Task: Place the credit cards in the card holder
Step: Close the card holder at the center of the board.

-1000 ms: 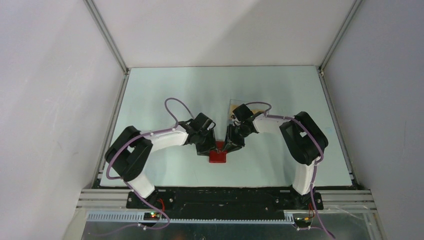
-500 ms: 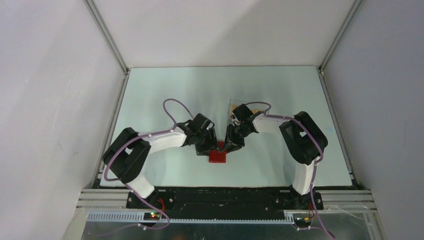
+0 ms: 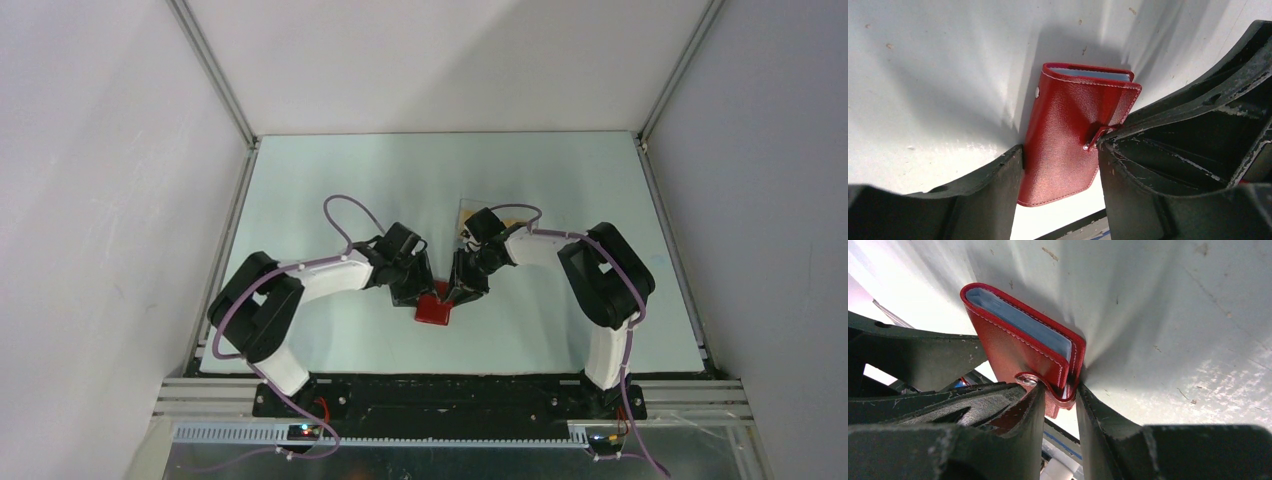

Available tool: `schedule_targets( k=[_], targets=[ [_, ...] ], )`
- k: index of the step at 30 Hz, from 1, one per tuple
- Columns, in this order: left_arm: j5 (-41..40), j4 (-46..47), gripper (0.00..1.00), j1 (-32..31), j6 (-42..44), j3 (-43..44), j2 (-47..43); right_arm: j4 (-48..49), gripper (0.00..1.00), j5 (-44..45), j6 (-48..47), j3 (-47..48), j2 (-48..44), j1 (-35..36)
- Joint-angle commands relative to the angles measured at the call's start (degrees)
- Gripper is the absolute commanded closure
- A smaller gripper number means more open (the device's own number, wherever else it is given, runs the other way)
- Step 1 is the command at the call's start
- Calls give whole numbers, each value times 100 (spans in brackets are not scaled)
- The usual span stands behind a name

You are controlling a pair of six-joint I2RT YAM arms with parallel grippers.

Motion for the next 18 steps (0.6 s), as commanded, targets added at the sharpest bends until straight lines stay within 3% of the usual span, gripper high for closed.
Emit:
schedule_targets(
  k=[1,8,18],
  targets=[
    [-295,462,38,-25,70,51,490,-63,67,795,-241,-177,483,188],
    [-358,456,50,-92,29,-11,523,-92,67,813,-223,-95,536,193],
    [-347,455,45,-170,12,112,797,93,67,815,-136,-7,732,241]
  ],
)
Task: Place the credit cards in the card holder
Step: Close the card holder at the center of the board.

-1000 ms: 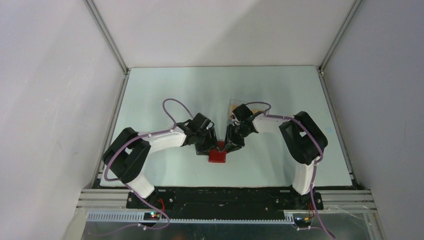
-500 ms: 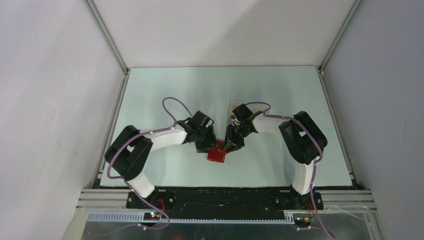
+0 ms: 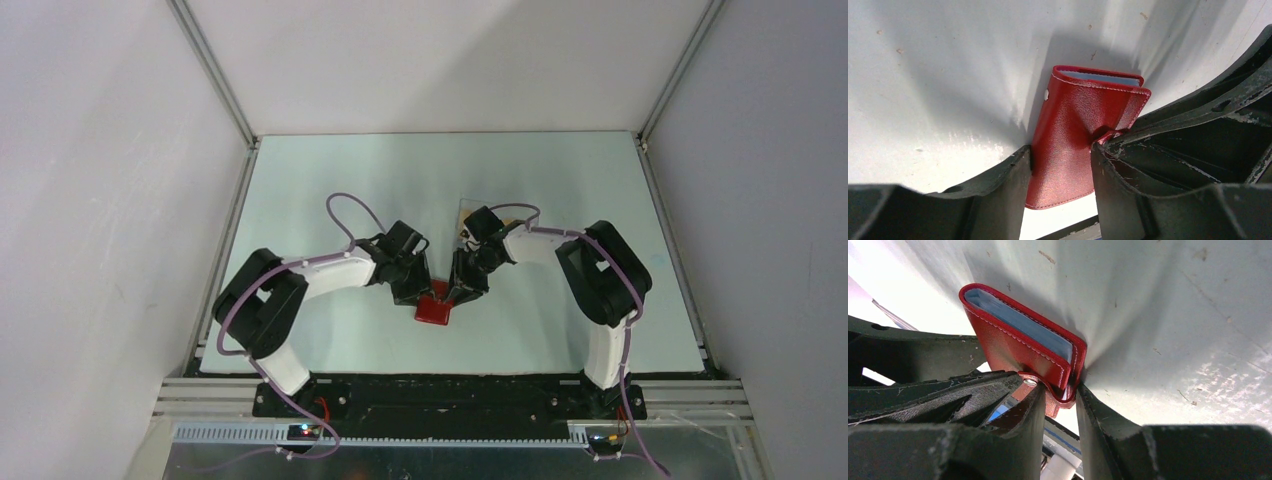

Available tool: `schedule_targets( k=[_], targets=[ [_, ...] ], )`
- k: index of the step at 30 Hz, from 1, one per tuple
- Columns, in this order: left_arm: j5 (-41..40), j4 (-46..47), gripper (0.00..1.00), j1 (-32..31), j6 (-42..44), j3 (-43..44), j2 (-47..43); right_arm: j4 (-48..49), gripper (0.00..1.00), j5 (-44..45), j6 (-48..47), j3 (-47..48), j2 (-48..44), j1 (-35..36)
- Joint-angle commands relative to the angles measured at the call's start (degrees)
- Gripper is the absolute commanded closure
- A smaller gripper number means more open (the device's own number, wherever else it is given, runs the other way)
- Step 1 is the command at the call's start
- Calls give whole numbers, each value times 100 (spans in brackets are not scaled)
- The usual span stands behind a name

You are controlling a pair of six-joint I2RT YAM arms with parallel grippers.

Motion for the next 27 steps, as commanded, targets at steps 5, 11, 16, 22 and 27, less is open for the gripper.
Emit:
schedule_targets(
  k=[5,11,16,22,27],
  targets=[
    [-277,662,45,-199,-31,-30,666,333,67,924,-112,-21,678,405],
    [-274,663,41,-215,-40,-31,593,313,67,923,-108,92,690,524],
    [-168,675,36,-249,66,60,618,301,67,880,-110,92,717,527],
    [-145,676,35,-306,96,154,701,302,67,809,-127,89,682,510],
    [-170,678,34,-334,109,36,513,287,67,750,-135,90,660,499]
  ],
)
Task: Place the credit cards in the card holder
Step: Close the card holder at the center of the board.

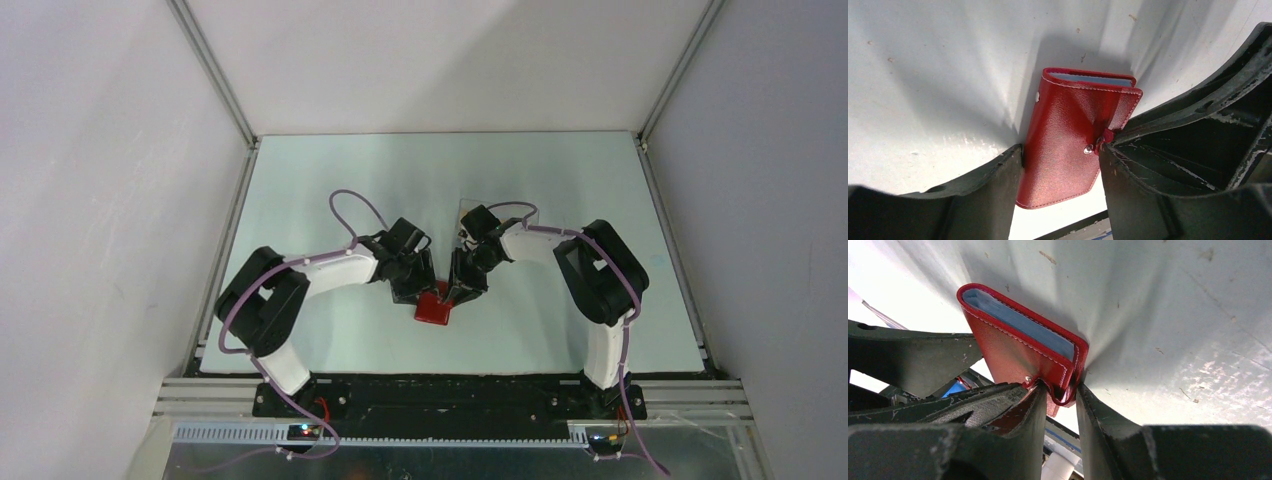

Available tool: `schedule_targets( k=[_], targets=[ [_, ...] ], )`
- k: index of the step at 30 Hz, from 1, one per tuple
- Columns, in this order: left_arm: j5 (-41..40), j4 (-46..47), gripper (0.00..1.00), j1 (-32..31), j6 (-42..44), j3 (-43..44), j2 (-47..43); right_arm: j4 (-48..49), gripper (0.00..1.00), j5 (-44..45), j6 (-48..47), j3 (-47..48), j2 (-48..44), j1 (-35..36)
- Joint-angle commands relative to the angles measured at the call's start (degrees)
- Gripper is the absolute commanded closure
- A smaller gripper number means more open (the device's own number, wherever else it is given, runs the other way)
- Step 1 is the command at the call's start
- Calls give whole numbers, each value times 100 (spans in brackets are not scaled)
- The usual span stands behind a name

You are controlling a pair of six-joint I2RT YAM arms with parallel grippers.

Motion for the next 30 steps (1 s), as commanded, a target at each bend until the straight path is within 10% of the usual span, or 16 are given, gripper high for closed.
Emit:
schedule_targets(
  k=[1,30],
  targets=[
    [-264,856,34,-316,-50,-223,253,561,67,663,-96,-135,568,441],
    [-188,791,45,-390,22,-237,349,729,67,402,50,-136,731,361]
  ],
)
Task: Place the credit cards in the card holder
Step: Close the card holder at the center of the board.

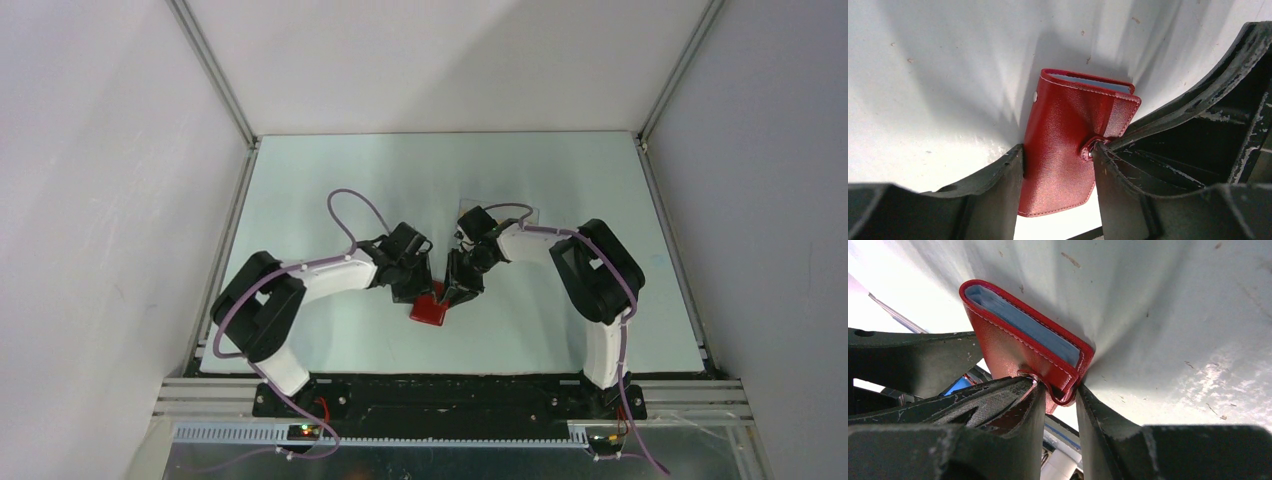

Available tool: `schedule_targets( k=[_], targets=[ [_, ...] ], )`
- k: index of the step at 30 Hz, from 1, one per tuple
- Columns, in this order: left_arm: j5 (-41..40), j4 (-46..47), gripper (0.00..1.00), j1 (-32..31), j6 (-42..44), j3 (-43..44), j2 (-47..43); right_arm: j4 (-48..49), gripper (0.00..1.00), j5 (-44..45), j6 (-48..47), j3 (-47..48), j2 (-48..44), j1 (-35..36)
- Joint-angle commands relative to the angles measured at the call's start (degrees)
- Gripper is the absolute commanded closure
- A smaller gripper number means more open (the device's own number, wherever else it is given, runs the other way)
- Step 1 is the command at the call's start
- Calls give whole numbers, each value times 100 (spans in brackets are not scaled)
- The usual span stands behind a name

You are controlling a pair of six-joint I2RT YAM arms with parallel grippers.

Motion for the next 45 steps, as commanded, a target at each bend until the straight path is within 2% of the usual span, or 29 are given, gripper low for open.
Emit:
schedule_targets(
  k=[1,8,16,22,26,32,33,35,36,37,38,40,45],
  targets=[
    [272,523,46,-214,-62,17,633,625,67,578,2,-179,628,287],
    [168,333,51,-252,-158,93,822,711,67,607,78,-151,719,287],
    [182,138,62,-289,-280,180,1120,630,68,1033,90,189,1126,488],
    [181,2,74,-300,-382,259,1333,649,70,1316,184,462,1491,779],
    [213,-55,87,-316,-419,317,1473,403,72,1485,246,836,1976,1143],
    [187,-71,96,-311,-469,309,1415,103,73,1899,309,883,2001,1260],
    [178,-69,95,-310,-442,311,1334,57,72,1925,297,879,1973,1269],
    [125,-64,83,-293,-360,306,1107,11,72,1954,244,882,1894,1273],
    [76,-62,71,-261,-331,261,894,-11,71,1961,226,880,1814,1274],
    [65,-43,65,-232,-310,226,774,-22,71,1931,186,861,1770,1276],
    [57,-23,55,-155,-244,136,573,-39,71,1927,147,856,1686,1273],
    [144,66,46,16,-133,-34,289,-31,70,1917,97,818,1558,1278],
    [637,486,38,322,199,-447,-166,23,69,1716,50,745,1386,1260]
  ],
)
